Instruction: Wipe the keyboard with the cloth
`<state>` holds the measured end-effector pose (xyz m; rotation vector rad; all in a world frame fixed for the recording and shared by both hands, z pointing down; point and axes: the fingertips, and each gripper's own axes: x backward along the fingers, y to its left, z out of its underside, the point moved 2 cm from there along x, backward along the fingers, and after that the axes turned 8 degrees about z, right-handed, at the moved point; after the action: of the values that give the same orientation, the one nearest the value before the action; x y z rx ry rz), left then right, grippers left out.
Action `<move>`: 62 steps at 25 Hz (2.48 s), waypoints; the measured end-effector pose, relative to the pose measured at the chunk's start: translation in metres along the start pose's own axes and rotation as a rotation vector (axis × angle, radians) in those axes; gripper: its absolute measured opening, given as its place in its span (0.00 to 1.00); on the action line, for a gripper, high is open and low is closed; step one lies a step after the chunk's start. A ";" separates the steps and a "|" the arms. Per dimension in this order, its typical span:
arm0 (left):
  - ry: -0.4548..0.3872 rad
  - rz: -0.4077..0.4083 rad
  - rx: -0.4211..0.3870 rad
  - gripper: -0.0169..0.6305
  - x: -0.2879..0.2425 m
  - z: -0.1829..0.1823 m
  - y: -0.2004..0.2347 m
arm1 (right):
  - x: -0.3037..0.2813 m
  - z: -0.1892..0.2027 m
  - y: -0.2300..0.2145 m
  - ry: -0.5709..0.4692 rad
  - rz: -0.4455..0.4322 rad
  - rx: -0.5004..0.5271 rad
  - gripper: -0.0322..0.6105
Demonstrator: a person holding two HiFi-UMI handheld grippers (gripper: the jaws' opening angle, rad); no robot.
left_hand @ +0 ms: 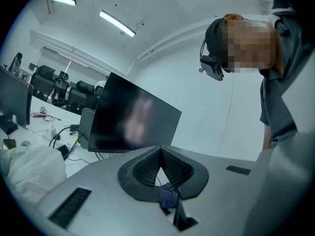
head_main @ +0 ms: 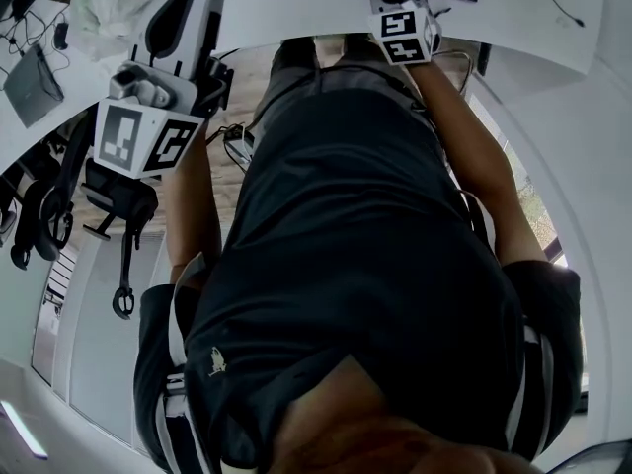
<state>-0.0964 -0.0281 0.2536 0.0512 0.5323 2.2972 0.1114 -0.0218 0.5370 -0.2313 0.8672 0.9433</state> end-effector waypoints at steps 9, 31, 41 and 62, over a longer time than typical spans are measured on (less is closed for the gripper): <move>-0.012 -0.009 -0.002 0.03 0.006 -0.004 0.007 | 0.015 0.032 -0.052 0.057 0.101 -0.065 0.12; -0.022 -0.009 -0.003 0.03 0.012 -0.005 0.023 | -0.008 -0.017 0.036 0.001 -0.064 -0.075 0.11; -0.037 -0.062 -0.008 0.03 0.045 -0.011 0.049 | -0.012 -0.001 -0.030 0.054 0.105 -0.146 0.11; -0.021 -0.020 0.015 0.03 0.046 -0.016 0.073 | -0.036 -0.061 0.050 0.003 -0.033 -0.112 0.11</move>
<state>-0.1817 -0.0471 0.2614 0.0762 0.5367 2.2713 0.0284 -0.0466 0.5323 -0.3428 0.8118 0.9623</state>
